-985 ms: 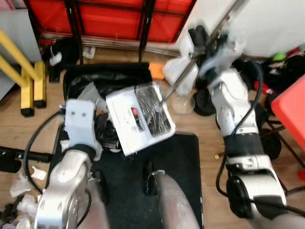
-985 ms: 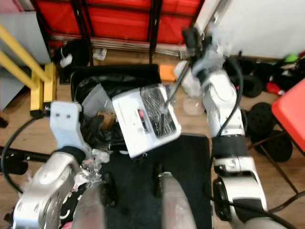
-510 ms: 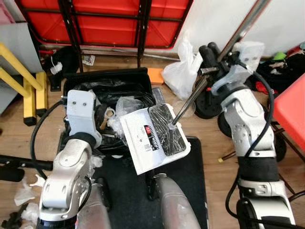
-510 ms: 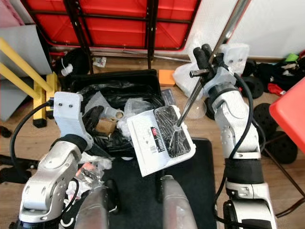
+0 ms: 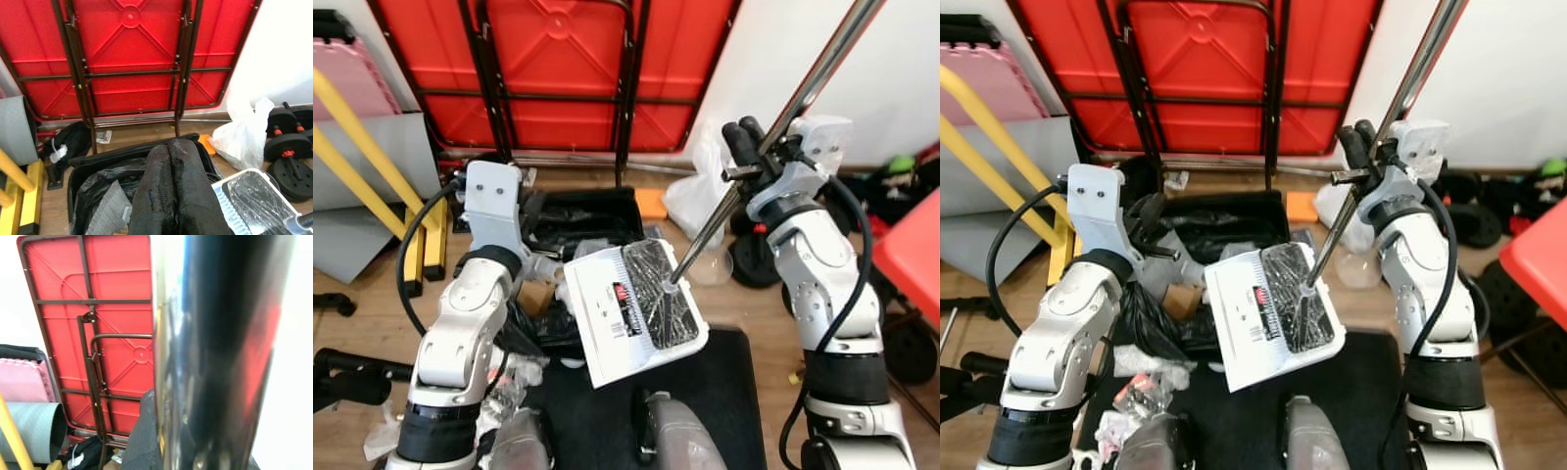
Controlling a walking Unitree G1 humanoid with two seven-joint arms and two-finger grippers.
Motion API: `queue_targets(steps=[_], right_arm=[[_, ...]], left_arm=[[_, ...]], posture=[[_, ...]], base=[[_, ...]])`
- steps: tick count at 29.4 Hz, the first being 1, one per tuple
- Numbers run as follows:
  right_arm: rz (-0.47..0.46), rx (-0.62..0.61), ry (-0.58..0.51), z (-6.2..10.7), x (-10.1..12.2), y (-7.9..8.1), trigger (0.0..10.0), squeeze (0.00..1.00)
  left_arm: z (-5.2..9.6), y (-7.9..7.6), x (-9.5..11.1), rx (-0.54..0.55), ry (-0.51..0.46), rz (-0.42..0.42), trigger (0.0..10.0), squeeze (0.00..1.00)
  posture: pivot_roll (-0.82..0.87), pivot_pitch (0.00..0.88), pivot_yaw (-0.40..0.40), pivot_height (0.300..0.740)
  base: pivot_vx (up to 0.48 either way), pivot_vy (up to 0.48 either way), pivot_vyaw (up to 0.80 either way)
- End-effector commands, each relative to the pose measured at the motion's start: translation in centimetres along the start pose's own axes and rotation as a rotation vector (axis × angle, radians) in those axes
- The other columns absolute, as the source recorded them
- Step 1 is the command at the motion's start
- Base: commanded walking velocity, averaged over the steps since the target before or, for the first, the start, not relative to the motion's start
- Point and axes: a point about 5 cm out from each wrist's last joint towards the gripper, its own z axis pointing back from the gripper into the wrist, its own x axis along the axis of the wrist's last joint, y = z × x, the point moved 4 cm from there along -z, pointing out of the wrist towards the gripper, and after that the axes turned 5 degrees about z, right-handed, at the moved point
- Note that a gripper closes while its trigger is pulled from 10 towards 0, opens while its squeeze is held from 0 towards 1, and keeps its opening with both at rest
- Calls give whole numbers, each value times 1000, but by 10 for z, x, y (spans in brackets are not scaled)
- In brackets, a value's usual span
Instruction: Sweep floor
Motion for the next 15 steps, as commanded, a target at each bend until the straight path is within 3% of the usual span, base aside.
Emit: queue_targets(steps=[1,11,15], right_arm=[[17,2,-47,5,9,2,10000,0],[14,-24,-24,13,1,2,10000,0],[11,-29,2,20,-5,1,10000,0]], left_arm=[[0,-15,-10,-115,24,23,10000,0],[-5,-17,-17,-134,40,16,10000,0],[-5,-17,-26,-139,68,-25,10000,0]], posture=[[-160,77,-87,740],[-165,76,-68,740],[-166,78,-77,740]], base=[[390,0,0],[39,0,0],[480,0,0]])
